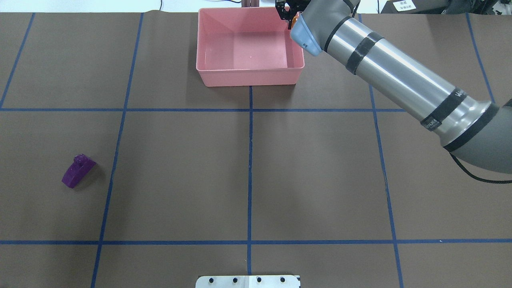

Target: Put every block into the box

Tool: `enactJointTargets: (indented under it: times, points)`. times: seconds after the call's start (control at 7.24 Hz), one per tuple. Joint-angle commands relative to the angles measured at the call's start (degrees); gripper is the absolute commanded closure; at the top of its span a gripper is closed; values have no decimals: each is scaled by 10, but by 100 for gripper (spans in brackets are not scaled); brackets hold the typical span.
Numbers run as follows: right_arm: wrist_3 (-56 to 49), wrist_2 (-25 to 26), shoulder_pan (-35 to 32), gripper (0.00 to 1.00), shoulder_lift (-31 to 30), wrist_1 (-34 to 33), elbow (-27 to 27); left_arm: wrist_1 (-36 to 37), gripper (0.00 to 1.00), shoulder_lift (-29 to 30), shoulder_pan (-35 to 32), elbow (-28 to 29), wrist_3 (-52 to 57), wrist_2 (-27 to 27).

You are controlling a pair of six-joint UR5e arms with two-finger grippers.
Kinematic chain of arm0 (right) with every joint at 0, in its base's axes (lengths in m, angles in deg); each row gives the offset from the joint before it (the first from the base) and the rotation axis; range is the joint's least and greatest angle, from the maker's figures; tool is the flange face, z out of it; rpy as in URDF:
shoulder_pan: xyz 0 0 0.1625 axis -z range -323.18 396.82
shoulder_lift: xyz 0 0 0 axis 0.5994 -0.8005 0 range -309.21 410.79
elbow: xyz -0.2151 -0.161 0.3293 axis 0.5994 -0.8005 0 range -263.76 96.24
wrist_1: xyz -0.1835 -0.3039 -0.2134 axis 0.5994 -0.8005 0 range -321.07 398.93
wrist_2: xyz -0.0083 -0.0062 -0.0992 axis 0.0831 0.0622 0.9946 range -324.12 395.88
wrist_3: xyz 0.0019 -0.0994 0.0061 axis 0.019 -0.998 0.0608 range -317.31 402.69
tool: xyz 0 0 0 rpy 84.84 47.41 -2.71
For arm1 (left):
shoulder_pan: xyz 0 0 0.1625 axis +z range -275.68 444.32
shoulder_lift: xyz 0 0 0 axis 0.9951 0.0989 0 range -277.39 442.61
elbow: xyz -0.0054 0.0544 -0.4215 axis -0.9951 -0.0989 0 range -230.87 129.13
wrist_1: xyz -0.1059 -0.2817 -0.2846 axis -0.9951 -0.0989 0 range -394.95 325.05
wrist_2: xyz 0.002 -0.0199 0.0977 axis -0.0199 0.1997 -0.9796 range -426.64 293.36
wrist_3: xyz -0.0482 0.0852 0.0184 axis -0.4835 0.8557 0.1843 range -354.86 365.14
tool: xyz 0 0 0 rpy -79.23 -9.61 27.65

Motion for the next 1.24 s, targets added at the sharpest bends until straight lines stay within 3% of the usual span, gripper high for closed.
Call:
enactJointTargets:
  times: [0.0, 0.14, 0.28, 0.41, 0.83, 0.97, 1.1]
  points:
    - [1, 21, 27, 100, 16, 37, -54, 0, 0, 0, 3, 0, 0, 1]
    - [1, 22, 31, 70, 15, 37, -56, 0, 0, 0, 3, 0, 0, 1]
    - [1, 27, 34, 9, 14, 37, -56, -1, 0, 0, 3, 0, 1, 1]
    - [2, 28, 33, 1, 15, 37, -55, 0, 0, 0, 3, 0, 1, 2]
    - [8, 22, 17, 1, 13, 14, -14, -18, 0, 0, 3, -2, 4, 19]
    - [6, 19, 8, 1, 12, -39, 22, -65, 0, -10, 5, 0, -2, 19]
    - [-1, -6, -5, 1, -2, -95, 76, -69, 0, -5, 46, 1, -3, 19]
